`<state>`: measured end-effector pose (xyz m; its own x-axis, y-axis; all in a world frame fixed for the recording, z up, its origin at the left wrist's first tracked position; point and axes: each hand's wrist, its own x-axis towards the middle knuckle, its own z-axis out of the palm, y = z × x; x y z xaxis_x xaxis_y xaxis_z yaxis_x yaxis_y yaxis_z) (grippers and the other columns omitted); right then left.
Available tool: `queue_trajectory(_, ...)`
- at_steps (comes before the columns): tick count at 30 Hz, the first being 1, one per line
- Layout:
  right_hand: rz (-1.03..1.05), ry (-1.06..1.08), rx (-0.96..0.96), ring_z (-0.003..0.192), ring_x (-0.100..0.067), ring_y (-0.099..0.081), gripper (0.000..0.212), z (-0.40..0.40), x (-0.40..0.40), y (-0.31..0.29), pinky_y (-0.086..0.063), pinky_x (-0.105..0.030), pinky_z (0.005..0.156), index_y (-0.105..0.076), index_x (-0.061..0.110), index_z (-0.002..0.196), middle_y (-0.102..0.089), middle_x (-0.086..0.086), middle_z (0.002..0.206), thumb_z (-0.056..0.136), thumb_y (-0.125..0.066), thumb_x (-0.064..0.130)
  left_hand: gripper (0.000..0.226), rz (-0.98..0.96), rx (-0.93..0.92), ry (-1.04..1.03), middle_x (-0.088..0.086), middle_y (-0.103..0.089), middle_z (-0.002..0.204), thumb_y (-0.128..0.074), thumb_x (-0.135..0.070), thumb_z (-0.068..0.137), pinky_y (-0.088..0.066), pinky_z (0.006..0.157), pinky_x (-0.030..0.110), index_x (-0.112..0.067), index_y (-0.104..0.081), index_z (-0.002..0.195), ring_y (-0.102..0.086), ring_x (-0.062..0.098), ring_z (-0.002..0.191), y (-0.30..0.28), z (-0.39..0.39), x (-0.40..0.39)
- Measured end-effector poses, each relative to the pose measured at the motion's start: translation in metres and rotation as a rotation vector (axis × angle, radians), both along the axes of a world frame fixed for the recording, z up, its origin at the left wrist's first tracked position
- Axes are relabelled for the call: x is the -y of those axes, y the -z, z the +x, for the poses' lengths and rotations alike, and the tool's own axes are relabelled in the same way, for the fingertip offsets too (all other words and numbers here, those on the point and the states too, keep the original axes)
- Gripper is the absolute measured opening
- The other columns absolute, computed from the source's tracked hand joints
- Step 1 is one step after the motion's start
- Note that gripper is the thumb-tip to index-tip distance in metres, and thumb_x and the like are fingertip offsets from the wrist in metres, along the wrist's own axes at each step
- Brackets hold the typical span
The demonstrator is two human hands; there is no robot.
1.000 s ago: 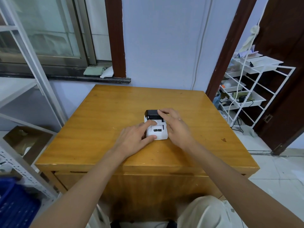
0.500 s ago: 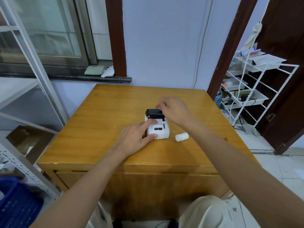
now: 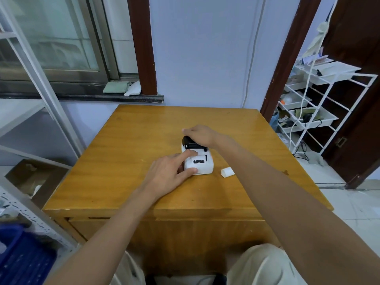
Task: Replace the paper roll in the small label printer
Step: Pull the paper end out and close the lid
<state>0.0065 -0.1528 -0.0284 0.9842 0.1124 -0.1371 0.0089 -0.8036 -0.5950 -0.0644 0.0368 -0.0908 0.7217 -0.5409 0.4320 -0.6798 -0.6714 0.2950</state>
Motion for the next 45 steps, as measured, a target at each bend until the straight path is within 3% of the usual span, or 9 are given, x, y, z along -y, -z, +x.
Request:
queue_trajectory(5, -0.087, 0.003, -0.022, 0.088, -0.027, -0.052, 0.045, -0.001, -0.005, -0.003, -0.038, -0.036, 0.072, -0.057, 0.007, 0.086, -0.059, -0.009, 0.088, 0.111, -0.031, 0.035, 0.047, -0.002, 0.006, 0.009, -0.016, -0.057, 0.075, -0.048, -0.067, 0.096, -0.049, 0.055, 0.034, -0.042, -0.055, 0.135, -0.062, 0.013, 0.068, 0.002, 0.002, -0.001)
queue_trajectory(10, -0.146, 0.017, 0.041, 0.088, -0.027, -0.051, 0.047, -0.002, -0.003, 0.008, -0.037, -0.038, 0.073, -0.05, 0.016, 0.072, -0.055, -0.002, 0.079, 0.109, -0.029, 0.034, 0.044, -0.003, 0.005, -0.002, -0.017, -0.05, 0.072, -0.051, -0.064, 0.096, -0.045, 0.055, 0.033, -0.039, -0.055, 0.132, -0.057, 0.014, 0.066, 0.003, 0.002, 0.0)
queue_trajectory(14, -0.205, 0.028, 0.132, 0.084, -0.028, -0.05, 0.047, -0.004, -0.004, 0.021, -0.029, -0.035, 0.059, -0.045, 0.016, 0.067, -0.052, -0.003, 0.074, 0.107, -0.028, 0.035, 0.046, 0.0, -0.002, 0.001, -0.017, -0.051, 0.071, -0.047, -0.066, 0.094, -0.044, 0.054, 0.031, -0.041, -0.053, 0.131, -0.056, 0.011, 0.065, 0.004, 0.004, 0.0)
queue_trajectory(20, -0.205, 0.012, -0.063, 0.101, -0.029, -0.055, 0.04, 0.005, -0.01, 0.003, -0.04, -0.039, 0.082, -0.056, 0.02, 0.085, -0.059, -0.007, 0.108, 0.106, -0.029, 0.041, 0.042, -0.002, 0.001, -0.002, -0.018, -0.053, 0.074, -0.053, -0.065, 0.095, -0.043, 0.052, 0.03, -0.041, -0.053, 0.13, -0.056, 0.012, 0.064, 0.003, 0.004, -0.001)
queue_trajectory(23, -0.185, -0.001, -0.092, 0.092, -0.028, -0.059, 0.041, 0.012, -0.011, 0.004, -0.041, -0.038, 0.073, -0.059, 0.02, 0.08, -0.064, -0.005, 0.098, 0.102, -0.035, 0.045, 0.042, -0.014, -0.014, -0.005, -0.016, -0.058, 0.077, -0.055, -0.065, 0.095, -0.043, 0.054, 0.03, -0.042, -0.053, 0.13, -0.057, 0.011, 0.066, 0.002, 0.004, -0.001)
queue_trajectory(29, -0.241, -0.05, 0.051, 0.094, -0.027, -0.052, 0.044, 0.007, -0.007, 0.015, -0.039, -0.042, 0.076, -0.051, 0.024, 0.07, -0.059, 0.001, 0.084, 0.104, -0.03, 0.041, 0.044, -0.146, -0.189, 0.042, -0.012, -0.061, 0.073, -0.069, -0.062, 0.085, -0.05, 0.058, 0.038, -0.046, -0.053, 0.123, -0.06, 0.006, 0.066, 0.004, 0.011, 0.0)
queue_trajectory(35, -0.155, -0.042, 0.097, 0.101, -0.024, -0.061, 0.044, 0.014, -0.004, 0.024, -0.049, -0.046, 0.097, -0.065, 0.023, 0.083, -0.073, 0.0, 0.099, 0.101, -0.037, 0.052, 0.042, -0.203, -0.193, 0.043, -0.009, -0.059, 0.071, -0.079, -0.056, 0.08, -0.049, 0.056, 0.041, -0.041, -0.05, 0.108, -0.057, 0.011, 0.063, 0.008, 0.013, 0.0)
queue_trajectory(41, 0.02, -0.033, 0.127, 0.092, -0.023, -0.069, 0.058, 0.013, -0.001, 0.028, -0.054, -0.044, 0.087, -0.074, 0.014, 0.088, -0.076, -0.008, 0.091, 0.093, -0.055, 0.068, 0.042, -0.196, -0.196, 0.031, -0.01, -0.06, 0.073, -0.076, -0.058, 0.082, -0.051, 0.056, 0.042, -0.042, -0.048, 0.107, -0.058, 0.009, 0.063, 0.007, 0.012, -0.001)
queue_trajectory(45, 0.033, -0.044, 0.143, 0.089, -0.02, -0.069, 0.054, 0.011, 0.0, 0.028, -0.054, -0.044, 0.084, -0.074, 0.018, 0.085, -0.076, -0.006, 0.089, 0.093, -0.057, 0.069, 0.044, -0.203, -0.256, 0.021, -0.01, -0.06, 0.073, -0.078, -0.058, 0.081, -0.052, 0.058, 0.047, -0.042, -0.044, 0.104, -0.059, 0.01, 0.061, 0.008, 0.012, 0.001)
